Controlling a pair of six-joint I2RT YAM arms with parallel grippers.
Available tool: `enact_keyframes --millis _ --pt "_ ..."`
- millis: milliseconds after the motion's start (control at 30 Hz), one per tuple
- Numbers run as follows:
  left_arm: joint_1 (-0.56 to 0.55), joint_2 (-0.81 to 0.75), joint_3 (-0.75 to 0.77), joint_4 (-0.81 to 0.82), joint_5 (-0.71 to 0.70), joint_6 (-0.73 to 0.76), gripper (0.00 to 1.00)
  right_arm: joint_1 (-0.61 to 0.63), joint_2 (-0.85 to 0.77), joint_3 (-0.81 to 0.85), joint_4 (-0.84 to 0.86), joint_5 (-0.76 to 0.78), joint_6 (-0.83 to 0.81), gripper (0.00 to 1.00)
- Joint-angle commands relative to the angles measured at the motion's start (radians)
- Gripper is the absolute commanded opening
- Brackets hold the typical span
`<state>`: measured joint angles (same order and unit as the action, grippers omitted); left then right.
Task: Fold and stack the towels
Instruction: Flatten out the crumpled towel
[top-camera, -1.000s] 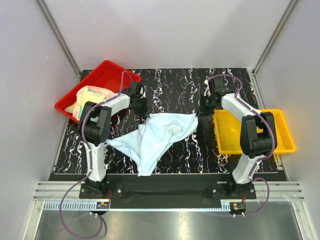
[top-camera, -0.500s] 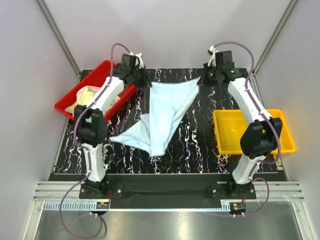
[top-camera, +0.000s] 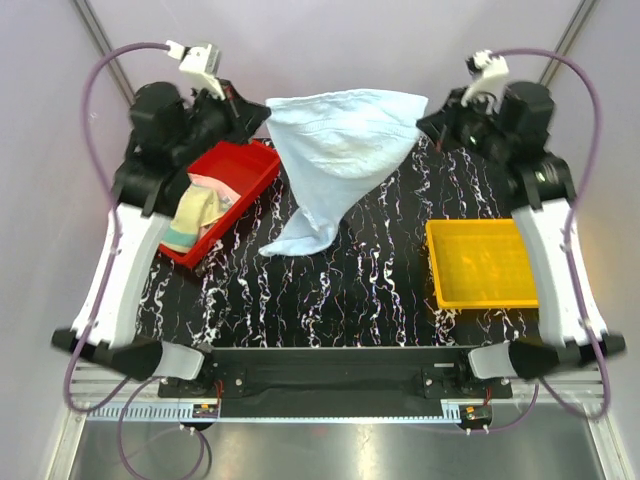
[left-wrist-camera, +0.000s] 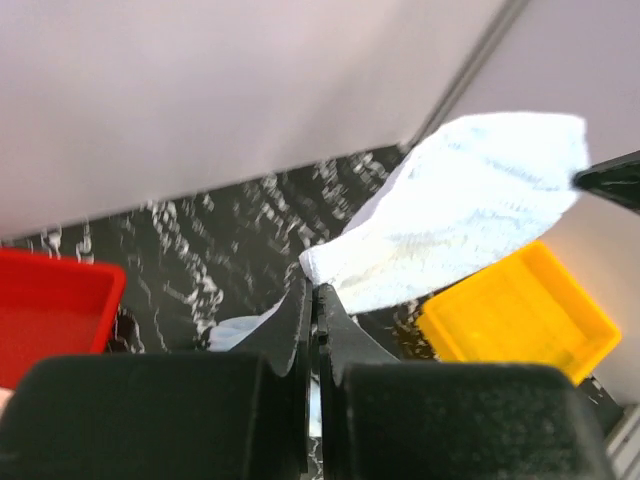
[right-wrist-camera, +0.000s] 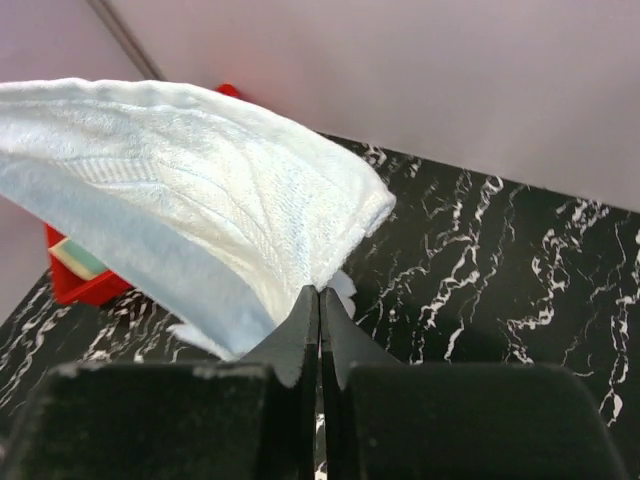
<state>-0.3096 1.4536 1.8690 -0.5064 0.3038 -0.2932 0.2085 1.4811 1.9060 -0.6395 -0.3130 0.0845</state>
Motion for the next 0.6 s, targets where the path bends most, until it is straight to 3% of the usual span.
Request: enact_keyframes --millis 0,100,300,567 --pt "-0.063 -0.149 -0.033 0.052 0.023 0.061 0.00 -0.001 -0.282 -0.158 0.131 -0.110 -0.023 0.00" --pt "-0.138 -0.255 -0.054 0.034 0.050 0.068 0.00 -0.001 -0.463 -0.290 0.233 -0.173 -0.002 0.00" --pt "-0.244 -0.354 -0.042 -0.001 0.015 0.032 0.00 -0.001 -0.633 -0.334 0.276 -0.221 0.047 0.00" --pt "-0.252 -0.319 0.149 -0.064 -0.055 0.040 0.00 -0.001 -0.627 -0.217 0.323 -0.160 0.049 0.00"
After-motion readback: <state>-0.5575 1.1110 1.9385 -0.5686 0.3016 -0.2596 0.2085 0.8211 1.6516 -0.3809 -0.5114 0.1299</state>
